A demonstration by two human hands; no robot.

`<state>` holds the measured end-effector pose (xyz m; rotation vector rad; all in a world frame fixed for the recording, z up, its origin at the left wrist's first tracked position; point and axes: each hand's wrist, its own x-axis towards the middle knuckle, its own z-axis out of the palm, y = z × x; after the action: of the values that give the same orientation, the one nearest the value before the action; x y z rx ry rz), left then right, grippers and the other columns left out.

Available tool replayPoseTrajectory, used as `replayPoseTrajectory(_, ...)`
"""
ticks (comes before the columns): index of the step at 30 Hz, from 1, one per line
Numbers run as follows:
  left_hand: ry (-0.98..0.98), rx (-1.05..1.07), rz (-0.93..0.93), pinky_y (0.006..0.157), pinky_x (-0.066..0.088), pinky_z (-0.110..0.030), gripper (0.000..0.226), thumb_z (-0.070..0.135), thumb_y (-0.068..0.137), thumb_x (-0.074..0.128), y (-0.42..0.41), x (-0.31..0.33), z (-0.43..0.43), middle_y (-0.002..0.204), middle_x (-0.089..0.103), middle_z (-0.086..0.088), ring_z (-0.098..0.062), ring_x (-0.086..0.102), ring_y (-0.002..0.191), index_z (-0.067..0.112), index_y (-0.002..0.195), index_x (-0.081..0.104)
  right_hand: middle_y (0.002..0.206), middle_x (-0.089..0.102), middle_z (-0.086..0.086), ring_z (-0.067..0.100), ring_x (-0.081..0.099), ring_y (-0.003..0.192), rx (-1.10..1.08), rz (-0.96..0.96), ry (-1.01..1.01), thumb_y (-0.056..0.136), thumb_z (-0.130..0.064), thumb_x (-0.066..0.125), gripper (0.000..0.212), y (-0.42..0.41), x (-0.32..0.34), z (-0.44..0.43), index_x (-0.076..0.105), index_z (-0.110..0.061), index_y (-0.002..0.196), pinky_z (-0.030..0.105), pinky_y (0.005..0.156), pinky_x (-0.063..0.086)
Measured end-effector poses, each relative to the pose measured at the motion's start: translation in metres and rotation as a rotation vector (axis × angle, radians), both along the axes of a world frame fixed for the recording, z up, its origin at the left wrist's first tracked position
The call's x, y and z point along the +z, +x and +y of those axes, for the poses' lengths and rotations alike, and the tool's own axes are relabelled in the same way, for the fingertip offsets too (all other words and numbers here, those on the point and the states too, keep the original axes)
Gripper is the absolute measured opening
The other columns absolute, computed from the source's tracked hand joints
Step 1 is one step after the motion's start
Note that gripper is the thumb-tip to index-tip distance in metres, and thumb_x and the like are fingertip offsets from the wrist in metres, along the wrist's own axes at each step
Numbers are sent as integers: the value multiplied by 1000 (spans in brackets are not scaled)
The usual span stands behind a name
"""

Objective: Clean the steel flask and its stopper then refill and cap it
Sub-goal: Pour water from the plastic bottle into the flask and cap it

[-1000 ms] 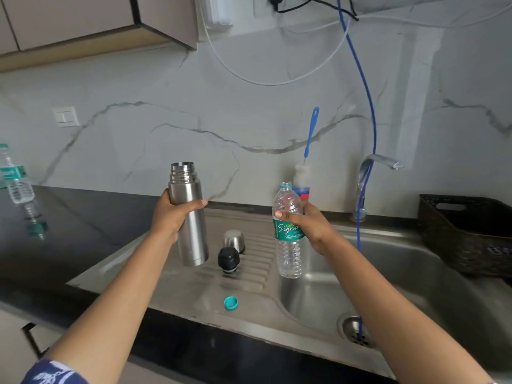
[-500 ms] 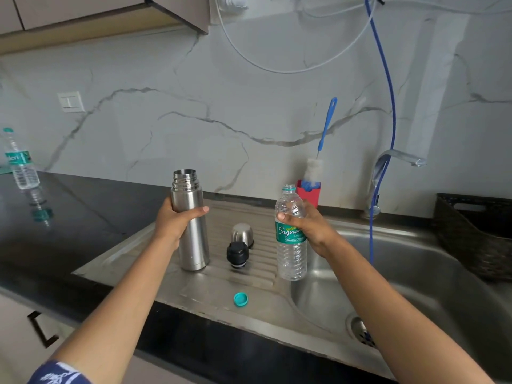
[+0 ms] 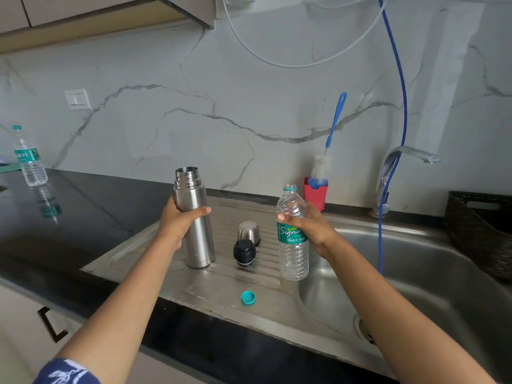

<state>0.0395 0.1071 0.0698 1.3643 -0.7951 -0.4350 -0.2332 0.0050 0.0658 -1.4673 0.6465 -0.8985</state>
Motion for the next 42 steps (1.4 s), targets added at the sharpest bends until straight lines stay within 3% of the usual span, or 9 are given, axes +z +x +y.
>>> replayPoseTrajectory(8, 96, -111, 0, 80, 50, -37, 56, 11, 65, 86, 11, 6, 6, 103, 66, 6, -16, 63, 96, 30, 107, 54, 117, 64, 7, 22, 66, 101, -7, 1, 6, 42, -37, 88, 96, -2, -2, -3, 48, -13, 126, 30, 79, 53)
replayPoseTrajectory(14, 33, -100, 2, 75, 51, -33, 57, 14, 70, 83, 4, 2, 11, 104, 64, 7, -11, 62, 95, 28, 114, 50, 115, 64, 7, 18, 66, 97, 0, -22, -2, 56, -24, 88, 81, 1, 4, 1, 48, -11, 125, 25, 74, 51)
replayPoseTrajectory(19, 31, -57, -23, 90, 49, -43, 70, 18, 68, 85, 5, 3, 10, 108, 60, 8, -13, 60, 100, 22, 124, 43, 115, 66, 8, 19, 67, 98, -7, -29, -49, 54, -32, 85, 81, 5, 12, 1, 51, -10, 124, 23, 73, 52)
replayPoseTrajectory(24, -52, 28, -61, 106, 39, -37, 107, 37, 56, 86, 3, 8, 22, 141, 47, 0, -13, 48, 125, 26, 146, 30, 114, 67, 9, 19, 68, 99, 6, -8, -83, 63, -32, 86, 73, 3, 17, 8, 53, -9, 124, 23, 76, 54)
replayPoseTrajectory(28, -283, 314, -380, 103, 36, -28, 70, 37, 75, 79, -25, 4, 53, 134, 51, 6, -8, 46, 125, 25, 135, 46, 105, 70, 5, 12, 68, 88, 40, 32, -93, 79, -24, 73, 46, -4, 22, 15, 57, -7, 119, 16, 66, 52)
replayPoseTrajectory(32, -159, 50, -511, 87, 51, -28, 47, 46, 73, 74, -59, -14, 61, 104, 64, 11, -3, 60, 96, 28, 114, 59, 109, 69, 8, 18, 67, 96, 50, 18, -112, 67, -36, 73, 65, -4, 33, 19, 56, -4, 122, 25, 80, 51)
replayPoseTrajectory(36, 84, -320, -390, 89, 48, -23, 89, 76, 48, 74, -84, -35, 45, 115, 61, 11, -1, 58, 106, 35, 124, 51, 112, 69, 8, 18, 67, 100, 65, 37, -146, 67, -40, 72, 68, -3, 44, 22, 56, -5, 123, 26, 82, 50)
replayPoseTrajectory(39, 181, -450, -346, 97, 45, -27, 100, 68, 50, 80, -103, -40, 34, 125, 58, 13, -2, 54, 115, 34, 137, 43, 114, 69, 8, 22, 65, 105, 74, 51, -162, 66, -41, 73, 69, 1, 47, 26, 57, -6, 123, 33, 93, 49)
replayPoseTrajectory(42, 193, -473, -307, 95, 46, -28, 80, 60, 46, 84, -111, -40, 28, 113, 64, 22, 4, 60, 106, 48, 117, 50, 114, 68, 6, 20, 65, 106, 82, 58, -172, 66, -41, 78, 69, 7, 48, 29, 57, -8, 123, 35, 97, 48)
